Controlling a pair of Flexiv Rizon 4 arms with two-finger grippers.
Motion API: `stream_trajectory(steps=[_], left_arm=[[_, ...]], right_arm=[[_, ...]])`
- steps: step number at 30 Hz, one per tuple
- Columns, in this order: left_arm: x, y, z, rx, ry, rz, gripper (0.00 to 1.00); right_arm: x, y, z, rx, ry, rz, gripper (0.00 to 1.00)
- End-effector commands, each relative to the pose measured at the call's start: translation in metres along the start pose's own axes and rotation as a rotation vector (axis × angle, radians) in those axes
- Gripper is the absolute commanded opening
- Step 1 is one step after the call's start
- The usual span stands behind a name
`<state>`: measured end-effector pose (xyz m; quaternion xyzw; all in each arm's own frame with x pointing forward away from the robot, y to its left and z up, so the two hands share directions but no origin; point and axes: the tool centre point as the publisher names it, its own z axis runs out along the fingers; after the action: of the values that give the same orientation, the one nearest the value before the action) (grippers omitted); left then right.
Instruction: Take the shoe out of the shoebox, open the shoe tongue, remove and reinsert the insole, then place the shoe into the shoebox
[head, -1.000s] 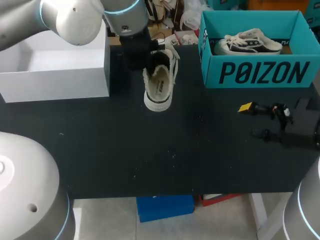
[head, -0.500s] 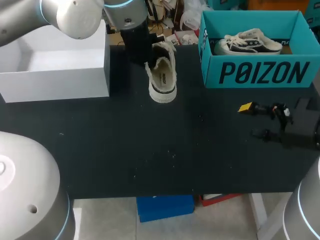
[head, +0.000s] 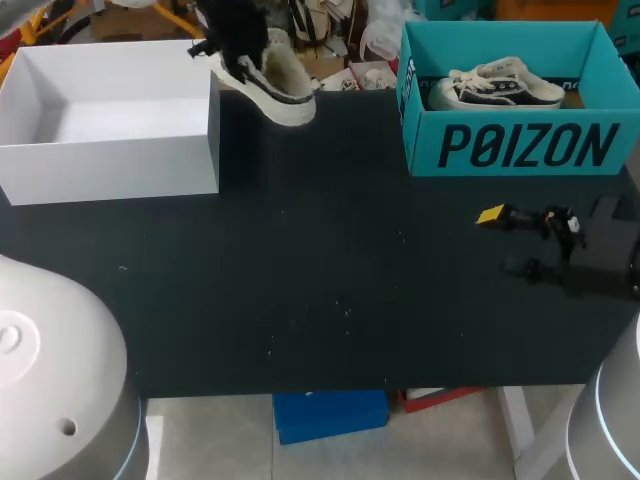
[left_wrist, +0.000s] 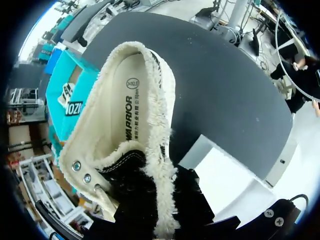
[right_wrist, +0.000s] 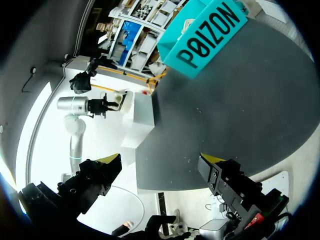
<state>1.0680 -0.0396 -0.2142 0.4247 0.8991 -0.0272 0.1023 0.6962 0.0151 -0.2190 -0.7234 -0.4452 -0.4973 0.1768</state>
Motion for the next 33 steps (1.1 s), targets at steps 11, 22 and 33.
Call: stream_trajectory(steps=[11, 22, 33], left_arm=[[0.093, 0.093, -0.019, -0.149, -0.097, -1.138, 0.00], [0.158, 0.124, -0.024, -0.265, -0.058, -1.265, 0.00], [0.185, 0.120, 0.003, -0.283, -0.014, -1.251, 0.00]], right_arm=[[0.001, 0.001, 0.001, 0.001, -0.002, 0.001, 1.00], [0.001, 0.001, 0.001, 0.001, -0.002, 0.001, 1.00], [0.001, 0.001, 0.001, 0.001, -0.002, 0.001, 1.00]])
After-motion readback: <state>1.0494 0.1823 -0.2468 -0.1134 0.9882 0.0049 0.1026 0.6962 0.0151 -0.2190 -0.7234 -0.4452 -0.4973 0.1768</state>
